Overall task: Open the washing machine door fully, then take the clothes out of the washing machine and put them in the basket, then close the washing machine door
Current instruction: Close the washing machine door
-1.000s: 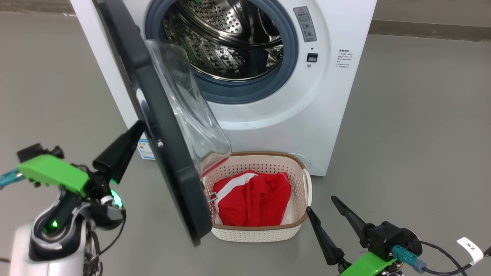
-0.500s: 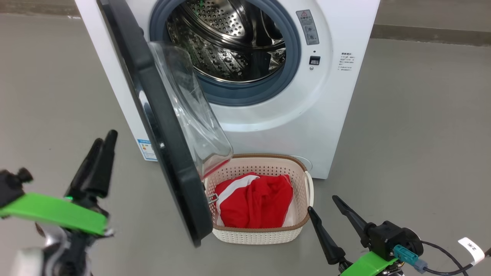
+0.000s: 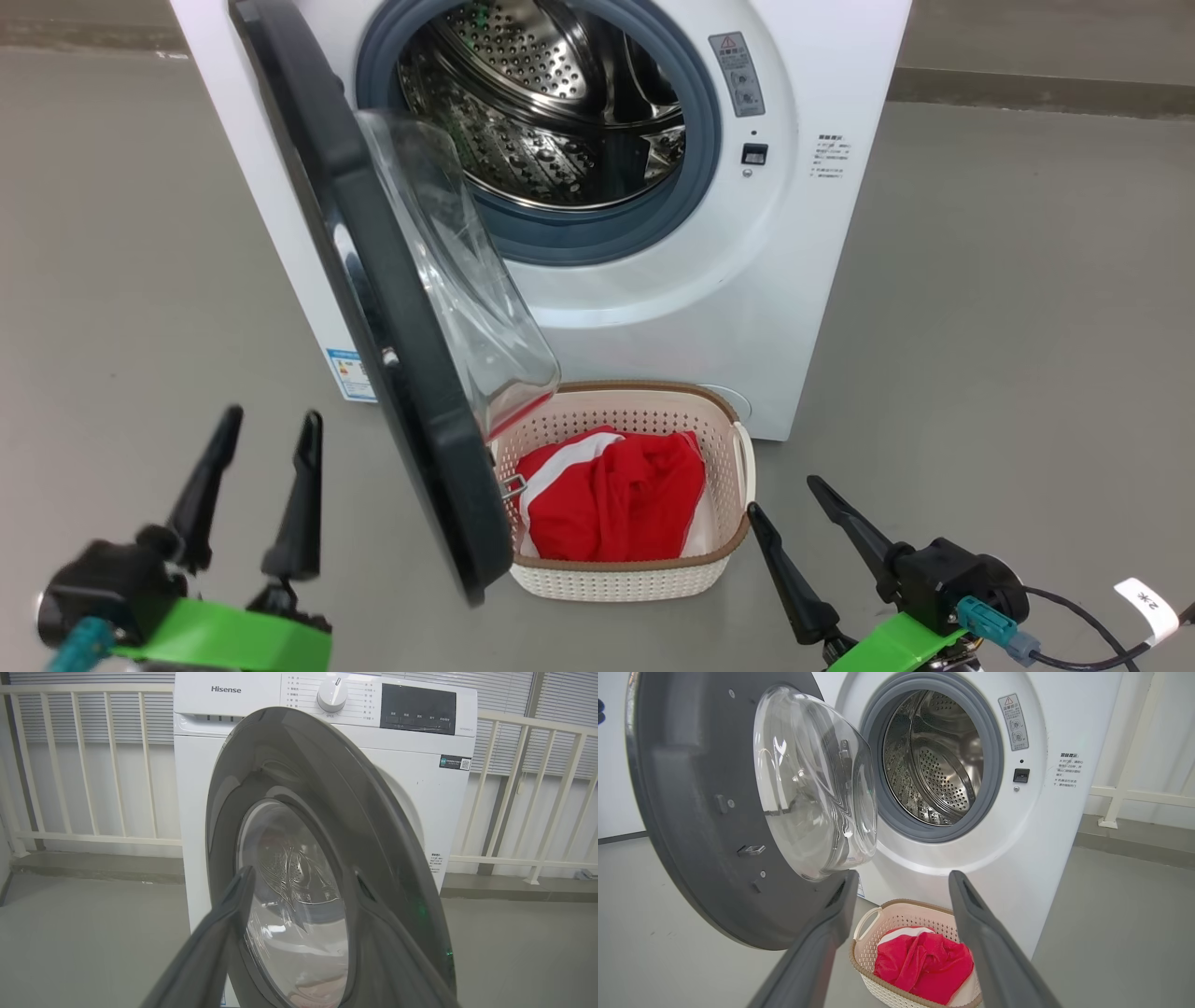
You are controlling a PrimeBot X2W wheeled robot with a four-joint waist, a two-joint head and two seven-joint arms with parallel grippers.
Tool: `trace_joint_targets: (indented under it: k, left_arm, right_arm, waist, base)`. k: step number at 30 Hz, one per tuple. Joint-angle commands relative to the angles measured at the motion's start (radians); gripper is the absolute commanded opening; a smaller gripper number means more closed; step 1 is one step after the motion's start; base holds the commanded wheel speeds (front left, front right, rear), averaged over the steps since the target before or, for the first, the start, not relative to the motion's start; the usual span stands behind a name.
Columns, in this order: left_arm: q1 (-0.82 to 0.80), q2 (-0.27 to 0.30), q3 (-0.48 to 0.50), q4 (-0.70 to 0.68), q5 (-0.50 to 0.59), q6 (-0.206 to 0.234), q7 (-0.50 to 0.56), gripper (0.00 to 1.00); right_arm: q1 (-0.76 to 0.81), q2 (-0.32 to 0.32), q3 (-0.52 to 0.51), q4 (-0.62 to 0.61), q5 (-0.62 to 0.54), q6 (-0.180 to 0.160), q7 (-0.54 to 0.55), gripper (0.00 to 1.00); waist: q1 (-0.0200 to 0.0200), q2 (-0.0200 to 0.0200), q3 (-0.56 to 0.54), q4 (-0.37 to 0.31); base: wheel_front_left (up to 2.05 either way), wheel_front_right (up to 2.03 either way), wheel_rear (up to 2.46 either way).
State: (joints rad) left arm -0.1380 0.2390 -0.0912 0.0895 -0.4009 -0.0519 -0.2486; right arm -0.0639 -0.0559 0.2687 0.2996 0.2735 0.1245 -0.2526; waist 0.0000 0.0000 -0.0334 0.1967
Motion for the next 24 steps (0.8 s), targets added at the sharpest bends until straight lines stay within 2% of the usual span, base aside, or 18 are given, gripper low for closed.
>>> trace_joint_targets:
  k: [1, 5, 14, 24]
  left_arm:
    - [-0.008, 0.024, 0.035, -0.014, 0.022, 0.007, -0.01, 1.0]
    - [0.018, 0.016, 0.039, -0.006, 0.078, 0.017, -0.012, 1.0]
    - [0.071, -0.049, 0.094, -0.011, 0.132, 0.031, -0.013, 1.0]
    - [0.123, -0.121, 0.139, -0.023, 0.162, 0.006, -0.013, 1.0]
  right_arm:
    - [-0.011, 0.004, 0.019, -0.028, 0.003, 0.006, -0.009, 1.0]
    - [-0.01, 0.004, 0.017, -0.026, 0.005, 0.006, -0.009, 1.0]
    - [-0.014, 0.005, 0.013, -0.027, 0.005, 0.006, -0.009, 1.0]
    - [-0.011, 0.005, 0.002, -0.034, 0.003, 0.006, -0.009, 1.0]
  waist:
    - [0.0, 0.0, 0.001, -0.002]
    - [0.0, 0.0, 0.004, -0.007]
    - [0.0, 0.0, 0.005, -0.011]
    - [0.0, 0.0, 0.013, -0.008]
  base:
    - [0.0, 0.0, 0.0]
    - [0.0, 0.0, 0.0]
    - [0.0, 0.0, 0.0]
    - [0.0, 0.0, 0.0]
